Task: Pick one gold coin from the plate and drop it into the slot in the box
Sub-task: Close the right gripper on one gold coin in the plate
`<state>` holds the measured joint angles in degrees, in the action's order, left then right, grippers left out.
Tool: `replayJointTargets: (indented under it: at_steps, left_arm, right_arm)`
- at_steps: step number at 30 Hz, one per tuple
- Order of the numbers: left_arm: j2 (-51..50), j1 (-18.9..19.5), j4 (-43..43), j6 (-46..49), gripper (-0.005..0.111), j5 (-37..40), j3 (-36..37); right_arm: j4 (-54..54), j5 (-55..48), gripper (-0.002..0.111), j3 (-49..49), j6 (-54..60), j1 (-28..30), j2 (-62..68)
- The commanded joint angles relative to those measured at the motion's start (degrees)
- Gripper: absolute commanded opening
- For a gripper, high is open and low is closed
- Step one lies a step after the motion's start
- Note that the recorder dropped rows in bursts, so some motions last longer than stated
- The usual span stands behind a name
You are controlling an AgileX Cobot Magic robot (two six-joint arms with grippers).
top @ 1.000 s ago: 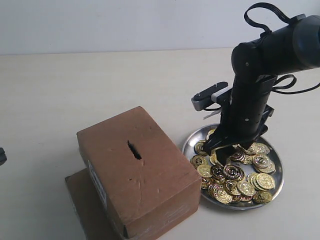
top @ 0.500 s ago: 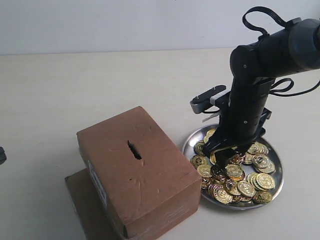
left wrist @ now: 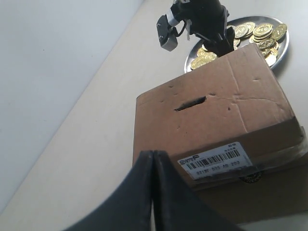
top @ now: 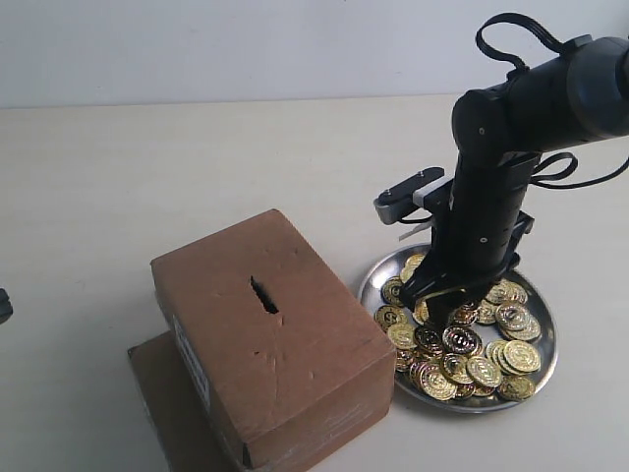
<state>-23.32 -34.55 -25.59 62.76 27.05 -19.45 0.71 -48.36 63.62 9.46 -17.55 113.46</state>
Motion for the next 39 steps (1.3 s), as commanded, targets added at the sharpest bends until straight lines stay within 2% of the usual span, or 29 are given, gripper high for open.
replayJointTargets:
  at_steps: [1, 8, 22, 28, 33, 39]
  left_arm:
    - [0.27, -0.4, -0.23, 0.09, 0.0, -0.36, 0.23]
    - [0.27, -0.4, -0.23, 0.09, 0.0, -0.36, 0.23]
    - [0.27, -0.4, -0.23, 0.09, 0.0, -0.36, 0.23]
    - [0.27, -0.4, -0.23, 0.1, 0.0, -0.24, 0.33]
    - [0.39, -0.4, -0.23, 0.1, 0.0, -0.46, 1.46]
    - [1.92, -0.4, -0.23, 0.21, 0.0, -0.46, 1.59]
  right_arm:
    - [1.01, 0.36, 0.052, 0.32, 0.35, 0.32, 0.42]
    - [1.24, 0.36, 0.046, 0.32, 0.24, 0.32, 0.42]
    - [1.24, 0.36, 0.046, 0.32, 0.24, 0.32, -1.18]
    - [1.69, 0.85, 0.041, 0.64, -0.16, 0.32, -0.67]
    - [4.17, 0.6, 0.041, 0.76, -2.25, 0.32, -0.44]
    - [4.17, 0.43, 0.049, 0.76, -2.25, 0.32, -0.44]
